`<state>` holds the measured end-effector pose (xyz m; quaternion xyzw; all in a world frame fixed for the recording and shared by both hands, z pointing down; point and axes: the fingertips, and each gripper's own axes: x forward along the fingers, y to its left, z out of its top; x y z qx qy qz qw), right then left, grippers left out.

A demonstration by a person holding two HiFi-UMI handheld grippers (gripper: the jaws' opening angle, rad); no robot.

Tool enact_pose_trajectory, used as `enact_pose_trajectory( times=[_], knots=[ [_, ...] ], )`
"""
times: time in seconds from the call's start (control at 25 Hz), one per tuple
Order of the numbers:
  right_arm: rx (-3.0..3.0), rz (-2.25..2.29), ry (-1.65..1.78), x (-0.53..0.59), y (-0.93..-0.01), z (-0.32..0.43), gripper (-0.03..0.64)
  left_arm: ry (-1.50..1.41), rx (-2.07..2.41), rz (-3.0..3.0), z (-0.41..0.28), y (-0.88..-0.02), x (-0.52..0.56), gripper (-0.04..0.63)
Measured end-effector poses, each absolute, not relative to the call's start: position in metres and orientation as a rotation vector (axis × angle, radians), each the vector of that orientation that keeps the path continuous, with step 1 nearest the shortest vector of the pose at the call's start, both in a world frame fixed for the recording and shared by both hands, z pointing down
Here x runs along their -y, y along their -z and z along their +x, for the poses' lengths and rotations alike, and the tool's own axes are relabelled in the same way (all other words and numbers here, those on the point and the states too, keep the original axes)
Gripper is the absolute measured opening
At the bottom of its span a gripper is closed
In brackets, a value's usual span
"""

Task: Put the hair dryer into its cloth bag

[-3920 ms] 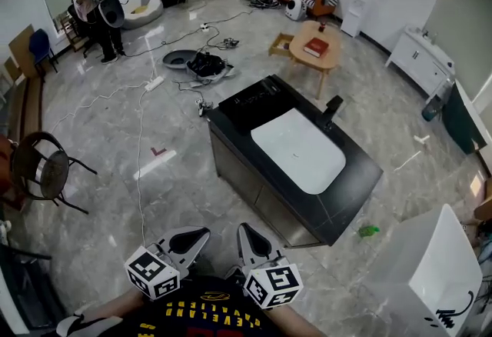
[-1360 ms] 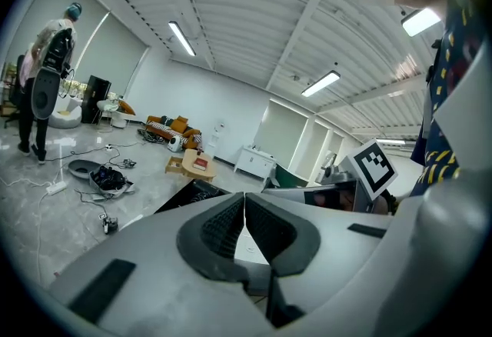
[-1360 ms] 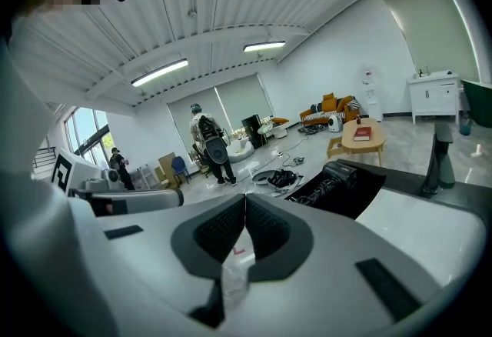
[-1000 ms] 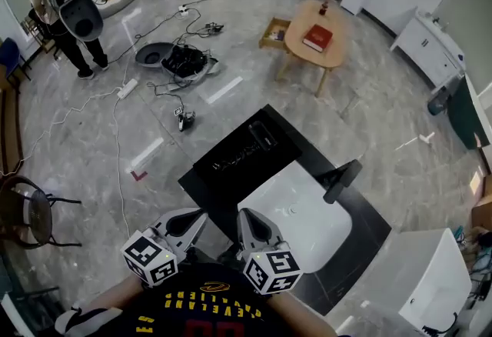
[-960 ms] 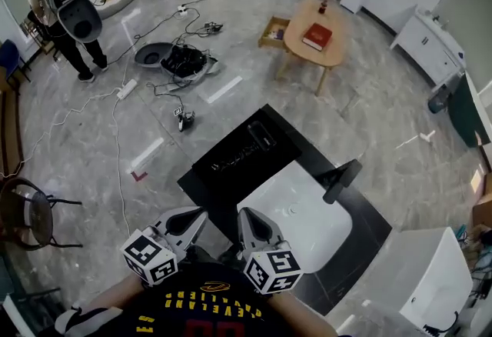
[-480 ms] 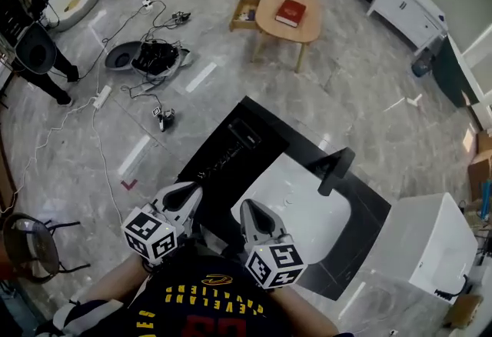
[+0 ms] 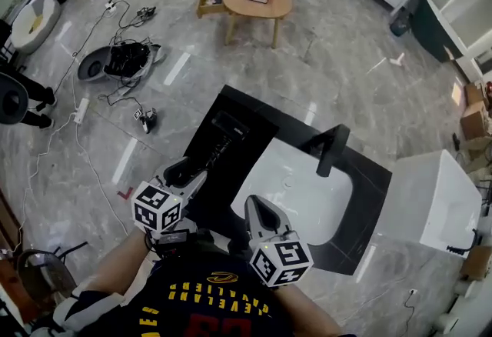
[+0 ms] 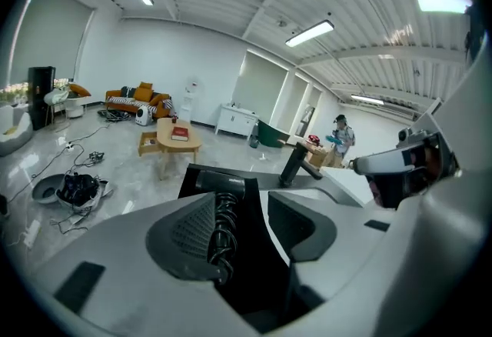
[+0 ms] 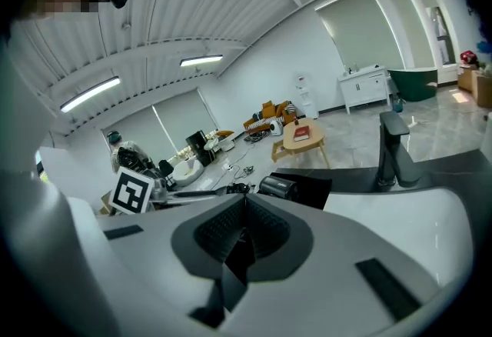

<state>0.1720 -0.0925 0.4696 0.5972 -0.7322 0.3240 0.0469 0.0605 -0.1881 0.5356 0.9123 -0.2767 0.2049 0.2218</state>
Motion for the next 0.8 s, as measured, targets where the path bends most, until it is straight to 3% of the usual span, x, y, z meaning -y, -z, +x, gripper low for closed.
enact_pose_trajectory(
  times=[0.2,0.8],
  knots=[
    [2.14,1.966,-1.0,0.075,-0.469,0.197,0.008,-0.78,0.679,2.489,0.08,-0.59,0.197,0.229],
    [1.88,2.287,-1.078,0.015,-0.478,0.241,0.008,-1.155,0.644,2.325,0.104,-0.685,0.205,0.229]
  ],
)
